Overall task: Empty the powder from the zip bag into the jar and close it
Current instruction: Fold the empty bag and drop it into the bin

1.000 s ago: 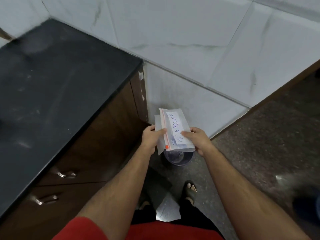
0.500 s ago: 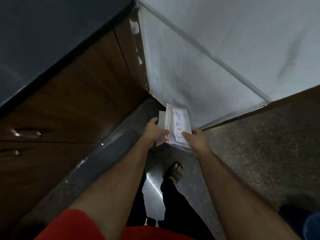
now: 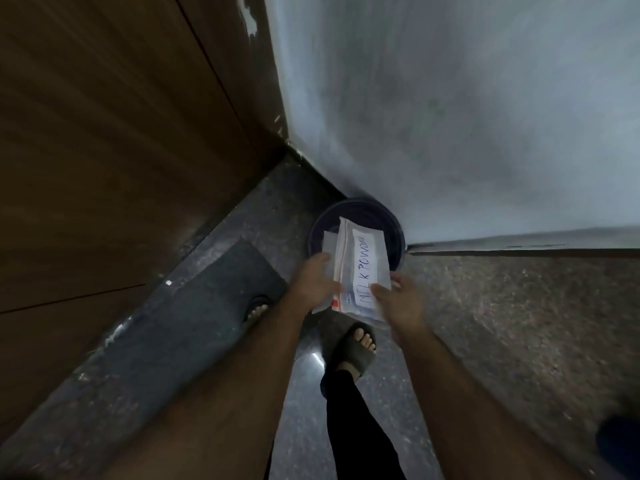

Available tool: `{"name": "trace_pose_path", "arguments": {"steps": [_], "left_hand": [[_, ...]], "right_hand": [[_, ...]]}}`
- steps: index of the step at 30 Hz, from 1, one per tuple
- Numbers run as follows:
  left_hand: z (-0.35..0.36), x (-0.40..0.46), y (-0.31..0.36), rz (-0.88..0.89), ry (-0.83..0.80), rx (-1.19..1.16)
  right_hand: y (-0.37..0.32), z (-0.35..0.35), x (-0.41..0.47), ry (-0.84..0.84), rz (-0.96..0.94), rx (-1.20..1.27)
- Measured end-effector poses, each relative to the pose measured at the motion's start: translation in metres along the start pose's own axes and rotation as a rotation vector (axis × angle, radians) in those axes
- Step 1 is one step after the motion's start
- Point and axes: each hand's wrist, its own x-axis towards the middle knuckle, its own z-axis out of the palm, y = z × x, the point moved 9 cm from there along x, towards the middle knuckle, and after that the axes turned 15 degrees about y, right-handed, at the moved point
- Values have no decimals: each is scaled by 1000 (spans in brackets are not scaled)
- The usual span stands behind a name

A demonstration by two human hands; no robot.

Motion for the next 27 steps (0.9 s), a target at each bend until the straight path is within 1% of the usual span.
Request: {"name": "trace_pose_path", "arguments": {"steps": [7,12,18,20,22,24,27], "left_hand": [[65,91,-37,62,-16,68],[104,151,-55,135,-54,147],[137,204,-70,174,-74,245],[141,209,-72,193,-70,245],[141,206,-70,235,-33,252],[136,193,-66,283,0,257],[119,160,-60,329,13,271]], "right_hand": [[44,57,95,-8,-20,-39],[61,97,157,-5,-68,-168],[69,134,210,14,-102,-288],[68,138,215,19,-141,-345],[65,139,210,21,-222,-429],[58,133,194,26,-338,-503],[43,114,160,19,-453,-532]]}}
